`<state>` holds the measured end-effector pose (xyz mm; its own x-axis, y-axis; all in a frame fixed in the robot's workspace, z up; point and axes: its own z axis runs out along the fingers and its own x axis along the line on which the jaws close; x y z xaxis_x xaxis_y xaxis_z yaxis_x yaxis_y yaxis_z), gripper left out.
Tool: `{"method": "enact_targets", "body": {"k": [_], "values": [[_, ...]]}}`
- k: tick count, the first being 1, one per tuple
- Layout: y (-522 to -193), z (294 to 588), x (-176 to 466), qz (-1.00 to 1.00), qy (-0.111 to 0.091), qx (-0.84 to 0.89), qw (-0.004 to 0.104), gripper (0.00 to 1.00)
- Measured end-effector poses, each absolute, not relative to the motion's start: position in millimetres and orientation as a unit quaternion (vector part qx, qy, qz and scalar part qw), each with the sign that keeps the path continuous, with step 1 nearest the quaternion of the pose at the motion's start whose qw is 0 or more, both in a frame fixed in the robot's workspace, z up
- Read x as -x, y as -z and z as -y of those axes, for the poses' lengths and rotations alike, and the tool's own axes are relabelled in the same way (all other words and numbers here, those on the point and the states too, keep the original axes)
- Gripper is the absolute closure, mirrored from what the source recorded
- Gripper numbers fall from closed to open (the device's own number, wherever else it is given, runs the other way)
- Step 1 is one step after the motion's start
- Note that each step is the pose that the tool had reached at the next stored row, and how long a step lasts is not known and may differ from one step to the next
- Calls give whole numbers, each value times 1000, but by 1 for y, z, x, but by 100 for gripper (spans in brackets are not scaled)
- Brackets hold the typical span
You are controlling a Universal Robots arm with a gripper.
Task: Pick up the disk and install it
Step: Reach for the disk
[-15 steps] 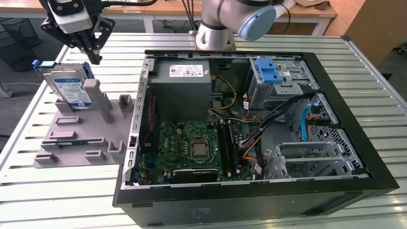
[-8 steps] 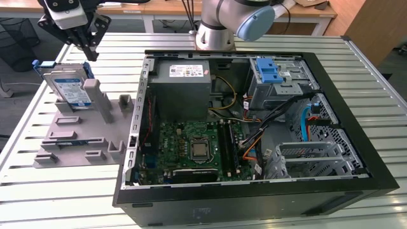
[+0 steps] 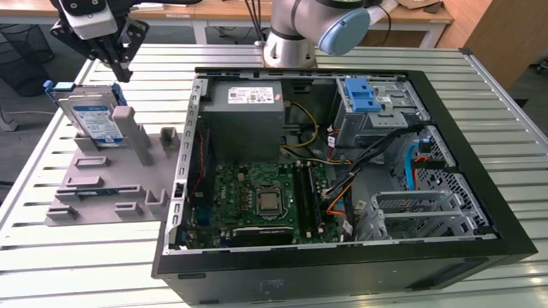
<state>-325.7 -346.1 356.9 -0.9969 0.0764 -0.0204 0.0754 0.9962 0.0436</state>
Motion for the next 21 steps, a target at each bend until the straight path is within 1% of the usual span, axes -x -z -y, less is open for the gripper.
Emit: {"method": "enact_targets", "body": {"k": [21], "values": [[-357,346,335,-999,-21,-38,11,89]]}}
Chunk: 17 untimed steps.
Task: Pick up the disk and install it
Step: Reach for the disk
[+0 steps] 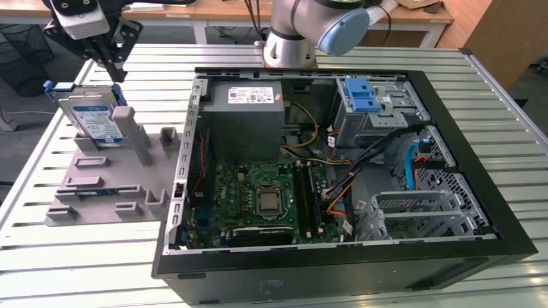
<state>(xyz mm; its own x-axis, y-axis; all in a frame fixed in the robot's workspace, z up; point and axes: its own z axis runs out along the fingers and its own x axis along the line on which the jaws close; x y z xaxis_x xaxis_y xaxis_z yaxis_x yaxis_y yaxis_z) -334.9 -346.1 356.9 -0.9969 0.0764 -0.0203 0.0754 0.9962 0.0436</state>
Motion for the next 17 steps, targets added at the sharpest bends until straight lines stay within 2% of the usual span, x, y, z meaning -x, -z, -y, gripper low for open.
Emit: {"method": "enact_targets", "body": {"k": [17], "values": [[-357,346,351,-999,-21,-37,11,89]]}}
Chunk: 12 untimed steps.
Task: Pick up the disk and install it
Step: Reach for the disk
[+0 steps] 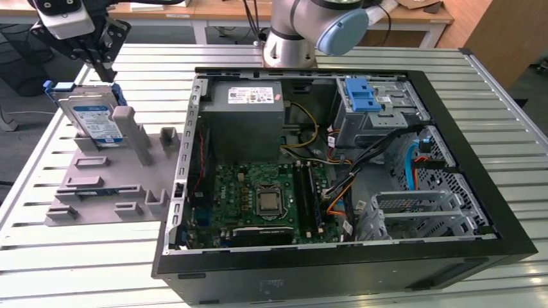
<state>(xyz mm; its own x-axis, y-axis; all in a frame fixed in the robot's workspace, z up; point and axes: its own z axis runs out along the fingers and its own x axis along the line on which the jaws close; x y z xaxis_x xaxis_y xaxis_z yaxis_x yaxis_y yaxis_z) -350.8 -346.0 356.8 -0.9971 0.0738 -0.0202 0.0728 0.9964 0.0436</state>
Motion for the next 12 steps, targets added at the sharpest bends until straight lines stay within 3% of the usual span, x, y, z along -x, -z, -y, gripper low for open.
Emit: {"method": "enact_targets", "body": {"k": [12], "values": [[-357,346,351,-1000,-22,-14,10,89]]}}
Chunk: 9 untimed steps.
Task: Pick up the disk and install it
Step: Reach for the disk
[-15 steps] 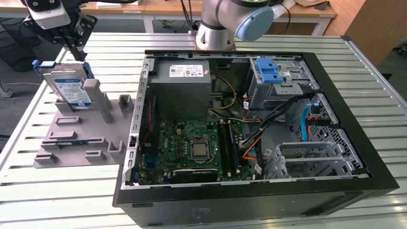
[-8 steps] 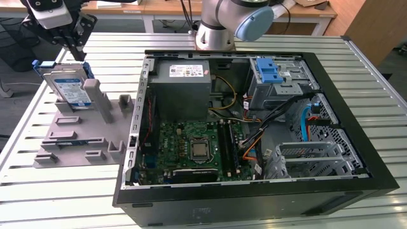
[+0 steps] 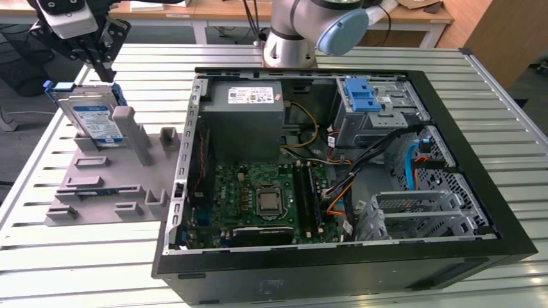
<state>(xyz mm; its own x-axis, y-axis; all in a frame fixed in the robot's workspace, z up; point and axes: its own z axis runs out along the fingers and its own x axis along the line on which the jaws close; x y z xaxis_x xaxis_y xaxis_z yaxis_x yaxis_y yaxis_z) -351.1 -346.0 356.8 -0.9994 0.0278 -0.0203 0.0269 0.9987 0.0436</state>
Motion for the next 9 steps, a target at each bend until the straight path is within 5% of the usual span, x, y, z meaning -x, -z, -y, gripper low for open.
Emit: {"method": "enact_targets", "body": {"k": [9], "values": [[-357,346,358,-1000,-22,-14,10,89]]}}
